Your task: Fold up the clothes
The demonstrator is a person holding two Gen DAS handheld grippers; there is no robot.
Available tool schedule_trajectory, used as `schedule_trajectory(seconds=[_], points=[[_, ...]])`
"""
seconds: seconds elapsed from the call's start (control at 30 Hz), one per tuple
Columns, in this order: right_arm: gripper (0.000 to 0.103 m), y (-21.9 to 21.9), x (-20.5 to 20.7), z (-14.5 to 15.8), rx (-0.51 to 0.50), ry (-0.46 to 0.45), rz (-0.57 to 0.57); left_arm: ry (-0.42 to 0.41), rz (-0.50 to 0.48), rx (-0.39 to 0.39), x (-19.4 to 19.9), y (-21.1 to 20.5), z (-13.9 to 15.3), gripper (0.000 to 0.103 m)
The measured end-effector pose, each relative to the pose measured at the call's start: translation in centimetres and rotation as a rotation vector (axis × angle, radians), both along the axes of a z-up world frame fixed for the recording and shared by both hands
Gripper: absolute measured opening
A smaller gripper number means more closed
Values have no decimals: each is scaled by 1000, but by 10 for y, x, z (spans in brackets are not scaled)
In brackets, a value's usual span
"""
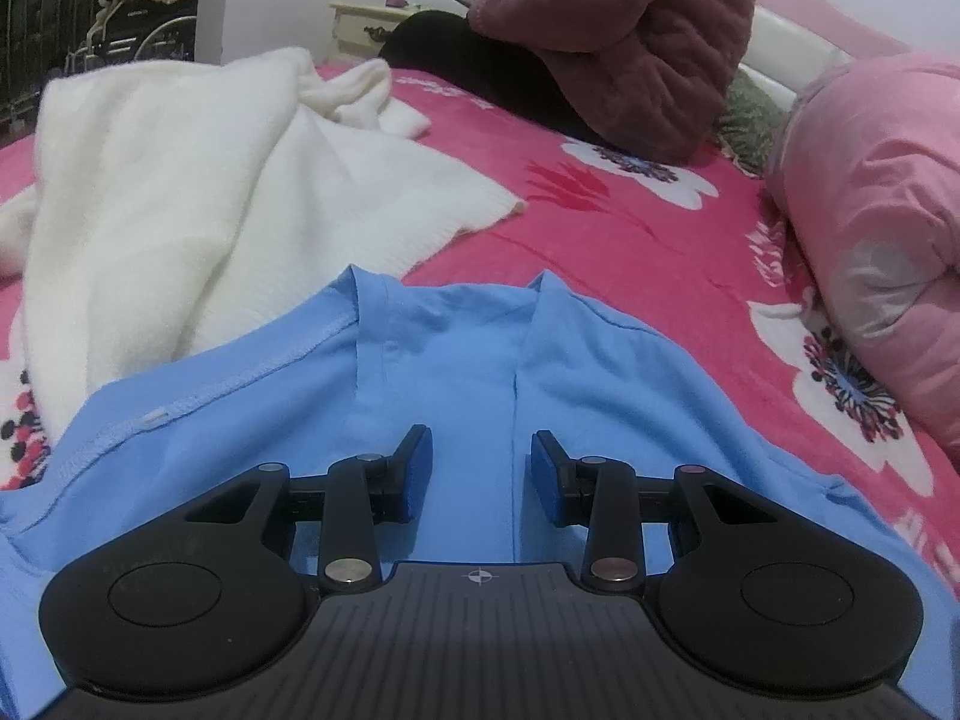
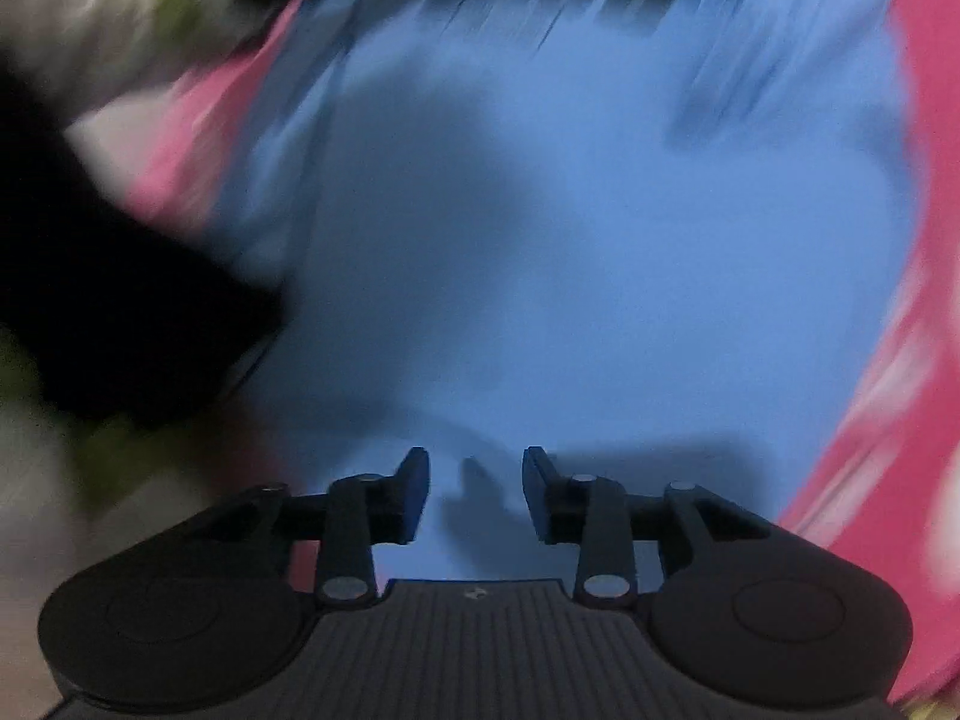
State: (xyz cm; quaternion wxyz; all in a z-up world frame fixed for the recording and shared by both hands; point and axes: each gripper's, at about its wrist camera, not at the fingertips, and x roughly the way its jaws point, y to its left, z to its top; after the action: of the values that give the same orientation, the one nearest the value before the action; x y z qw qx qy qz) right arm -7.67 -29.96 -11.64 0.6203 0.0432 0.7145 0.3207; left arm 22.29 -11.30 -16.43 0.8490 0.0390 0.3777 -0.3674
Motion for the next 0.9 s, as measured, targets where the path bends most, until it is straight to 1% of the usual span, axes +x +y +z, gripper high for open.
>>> schedule_trajectory(seconds=[0.07,0.13,0.17,0.23,0.3,0.33,0.4,0.43,0.47,0.53,0.67,0.7,0.8,0.83,0.9], points=[[38,-15,0,2,33,-64,-154,-20,-11,-14,-6,5,7,36],[39,-30,0,3,65,-128,-307,-34,-47,-43,-14,9,15,36],[39,-38,0,4,82,-160,-384,-43,-82,-53,-20,9,19,36],[39,-53,-1,6,114,-224,-538,-65,-157,-48,-33,5,25,36],[40,-77,8,2,176,-294,-771,-73,-232,-34,-46,-2,27,36],[40,-90,13,-3,223,-306,-893,-77,-263,-19,-51,-6,25,37],[40,-113,24,-19,322,-273,-1119,-80,-307,32,-61,-15,19,37],[40,-122,29,-29,378,-240,-1213,-69,-317,46,-63,-18,15,37],[40,-128,34,-37,400,-219,-1274,-57,-326,60,-66,-20,11,37],[42,-134,44,-48,405,-192,-1356,-45,-335,76,-73,-18,7,37],[43,-128,56,-72,369,-139,-1435,-49,-377,95,-84,-6,5,38],[43,-126,60,-78,378,-136,-1453,-49,-384,97,-85,-3,6,38],[43,-128,64,-85,429,-185,-1519,-40,-395,98,-84,3,5,39],[43,-129,64,-85,444,-216,-1547,-35,-397,97,-84,4,5,39],[43,-136,59,-83,462,-320,-1627,-30,-396,92,-83,5,5,39]])
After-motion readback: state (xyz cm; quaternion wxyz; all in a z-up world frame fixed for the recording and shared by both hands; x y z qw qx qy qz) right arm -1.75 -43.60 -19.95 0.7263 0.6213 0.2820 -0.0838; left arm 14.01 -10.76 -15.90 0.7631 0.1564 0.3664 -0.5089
